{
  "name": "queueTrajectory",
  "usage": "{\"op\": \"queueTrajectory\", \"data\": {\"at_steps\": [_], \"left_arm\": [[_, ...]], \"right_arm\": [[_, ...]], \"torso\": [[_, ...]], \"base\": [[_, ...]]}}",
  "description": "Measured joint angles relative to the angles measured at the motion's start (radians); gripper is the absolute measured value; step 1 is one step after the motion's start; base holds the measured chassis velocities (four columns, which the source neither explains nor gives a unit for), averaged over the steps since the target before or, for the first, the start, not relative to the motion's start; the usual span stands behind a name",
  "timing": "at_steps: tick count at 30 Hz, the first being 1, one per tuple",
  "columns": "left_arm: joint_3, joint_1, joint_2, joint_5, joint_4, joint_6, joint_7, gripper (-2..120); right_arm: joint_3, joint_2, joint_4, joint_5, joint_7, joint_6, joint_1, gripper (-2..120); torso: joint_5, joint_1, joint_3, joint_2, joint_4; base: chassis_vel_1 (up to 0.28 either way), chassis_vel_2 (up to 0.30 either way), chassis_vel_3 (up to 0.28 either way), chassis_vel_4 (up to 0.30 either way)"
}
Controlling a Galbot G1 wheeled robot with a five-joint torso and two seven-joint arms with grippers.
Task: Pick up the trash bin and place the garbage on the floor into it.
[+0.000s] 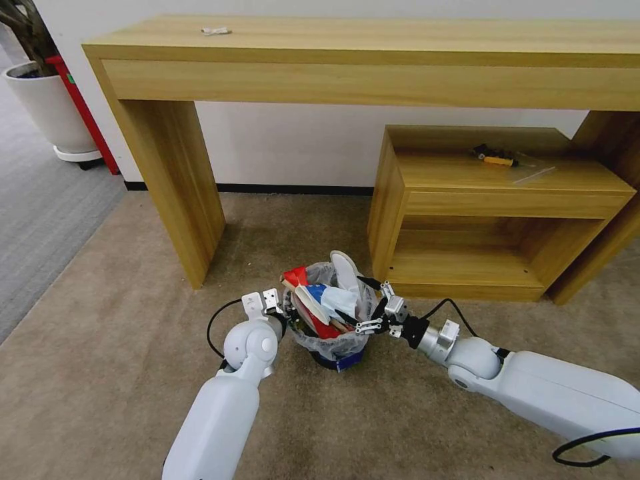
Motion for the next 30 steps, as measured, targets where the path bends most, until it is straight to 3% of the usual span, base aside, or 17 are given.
{"op": "queueTrajectory", "data": {"at_steps": [30], "left_arm": [[0.007, 0.011, 0.001, -0.006, -0.026, 0.006, -0.013, 0]], "right_arm": [[0.089, -0.051, 0.047, 0.021, 0.022, -0.005, 0.008, 100]], "torso": [[0.0000, 0.000, 0.000, 0.000, 0.0000]], "base": [[0.000, 0.000, 0.000, 0.000]]}}
